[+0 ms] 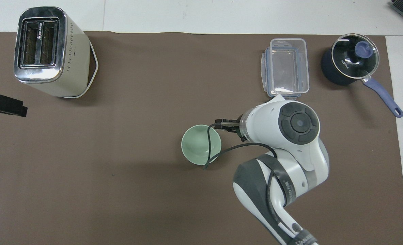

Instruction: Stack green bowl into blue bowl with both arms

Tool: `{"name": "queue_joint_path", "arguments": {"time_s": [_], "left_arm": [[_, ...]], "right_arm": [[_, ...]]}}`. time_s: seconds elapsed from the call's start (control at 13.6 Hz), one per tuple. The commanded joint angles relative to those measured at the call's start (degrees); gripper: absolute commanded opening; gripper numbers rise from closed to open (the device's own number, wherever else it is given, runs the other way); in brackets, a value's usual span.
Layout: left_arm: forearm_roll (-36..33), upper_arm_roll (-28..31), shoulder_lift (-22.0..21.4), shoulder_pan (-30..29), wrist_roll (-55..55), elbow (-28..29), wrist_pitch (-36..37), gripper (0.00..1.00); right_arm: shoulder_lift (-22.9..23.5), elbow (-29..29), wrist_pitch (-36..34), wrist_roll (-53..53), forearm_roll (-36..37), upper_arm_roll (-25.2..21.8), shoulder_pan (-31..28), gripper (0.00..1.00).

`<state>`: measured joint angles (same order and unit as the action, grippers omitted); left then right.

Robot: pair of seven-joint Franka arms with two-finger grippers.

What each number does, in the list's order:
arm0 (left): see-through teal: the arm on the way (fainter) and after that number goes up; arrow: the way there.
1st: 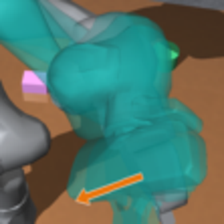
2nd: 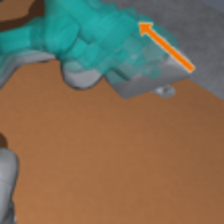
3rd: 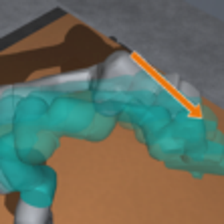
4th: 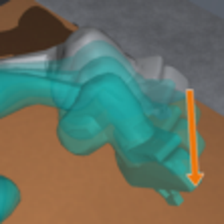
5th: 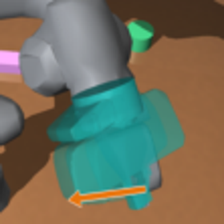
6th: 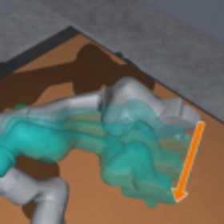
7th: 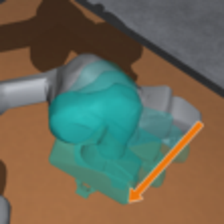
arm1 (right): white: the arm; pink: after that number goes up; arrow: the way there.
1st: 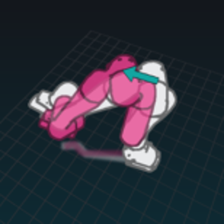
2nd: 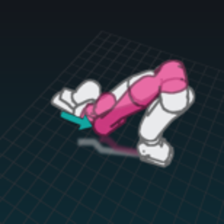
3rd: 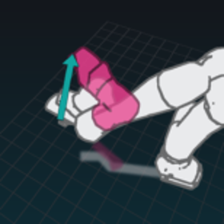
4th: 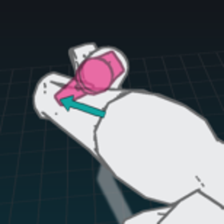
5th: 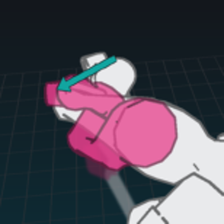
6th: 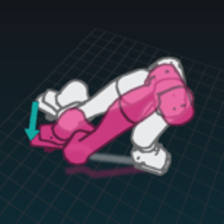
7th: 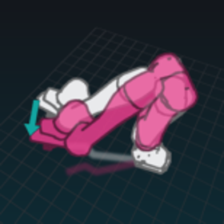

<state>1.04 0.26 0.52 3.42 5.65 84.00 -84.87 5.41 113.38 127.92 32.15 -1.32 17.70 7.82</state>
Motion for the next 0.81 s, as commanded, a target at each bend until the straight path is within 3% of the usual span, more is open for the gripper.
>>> {"name": "queue_joint_path", "arguments": {"time_s": [0.0,0.15,0.44,0.74], "left_arm": [[-0.6,-0.2,-0.1,-0.5,0.2,-0.8,1.2,1.0],[-0.6,-0.2,-0.1,-0.5,0.2,-0.8,1.2,1.0],[-0.6,-0.2,-0.2,-0.5,0.2,-0.8,1.2,1.0],[-0.6,-0.2,-0.1,-0.5,0.2,-0.8,1.2,1.0]], "right_arm": [[-2.9,0.5,-2.4,-0.1,4.7,0.2,-2.3,1.0],[-5.1,-1.7,-6.1,-0.2,5.0,0.2,-4.0,1.0],[-7.1,-12.4,-20.8,0.7,4.5,0.1,-5.4,1.0],[-11.6,-13.1,-24.8,0.5,3.8,-0.5,-7.9,1.0]]}}
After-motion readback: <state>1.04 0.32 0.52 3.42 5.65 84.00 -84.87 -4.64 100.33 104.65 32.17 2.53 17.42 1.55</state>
